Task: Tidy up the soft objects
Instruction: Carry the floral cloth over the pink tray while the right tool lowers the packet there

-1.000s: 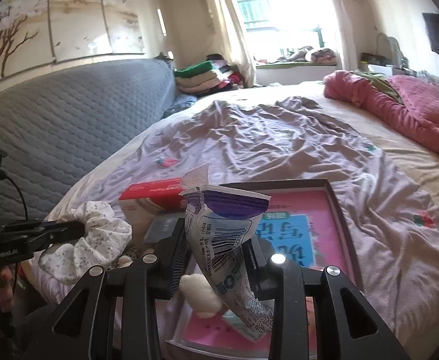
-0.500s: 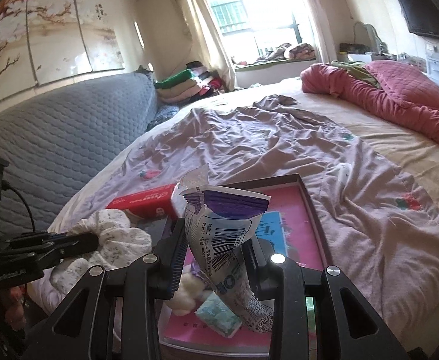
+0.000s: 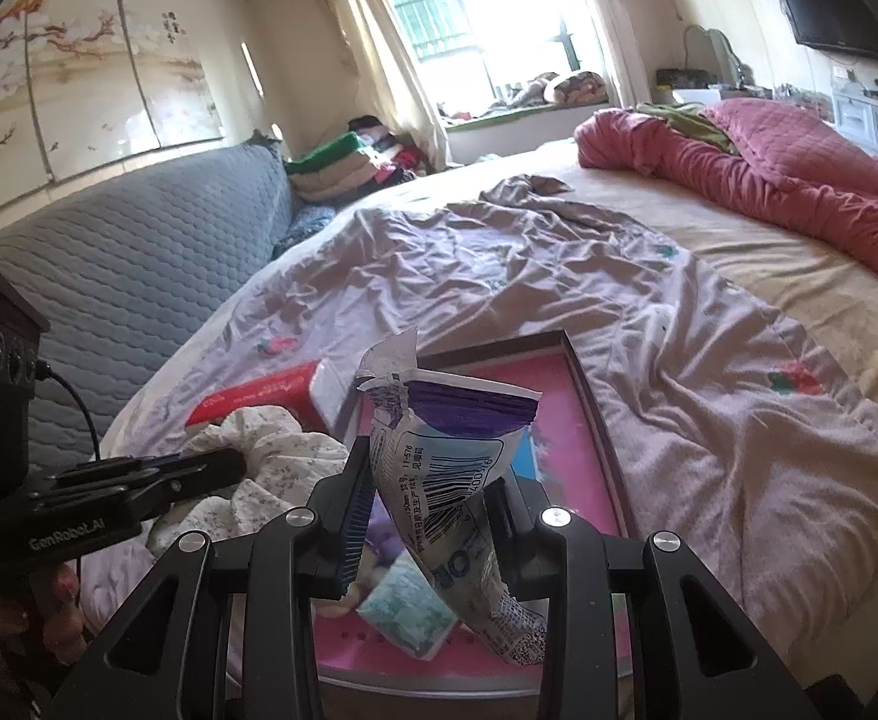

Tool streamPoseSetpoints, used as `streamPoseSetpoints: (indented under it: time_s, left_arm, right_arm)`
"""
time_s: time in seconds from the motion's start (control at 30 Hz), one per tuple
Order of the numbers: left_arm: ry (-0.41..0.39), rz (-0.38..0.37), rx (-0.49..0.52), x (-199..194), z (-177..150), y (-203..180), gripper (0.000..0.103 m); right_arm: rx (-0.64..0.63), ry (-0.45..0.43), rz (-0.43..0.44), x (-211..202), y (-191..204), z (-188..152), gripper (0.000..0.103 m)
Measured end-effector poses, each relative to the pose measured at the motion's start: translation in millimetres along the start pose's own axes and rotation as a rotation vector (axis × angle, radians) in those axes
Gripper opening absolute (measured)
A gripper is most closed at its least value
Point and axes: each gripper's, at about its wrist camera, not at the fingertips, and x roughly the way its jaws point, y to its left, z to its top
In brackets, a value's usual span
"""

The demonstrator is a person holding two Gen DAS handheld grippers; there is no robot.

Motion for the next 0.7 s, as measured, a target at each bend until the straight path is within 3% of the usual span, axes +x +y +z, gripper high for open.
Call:
streamPoseSetpoints:
  time_s: [0.7]
  left_arm:
    - [0.072,-0.044,0.057,46,-28,-5,0.009]
  right_arm:
    - [0.019,0.110,-0.037,25,-2,-12,0.036]
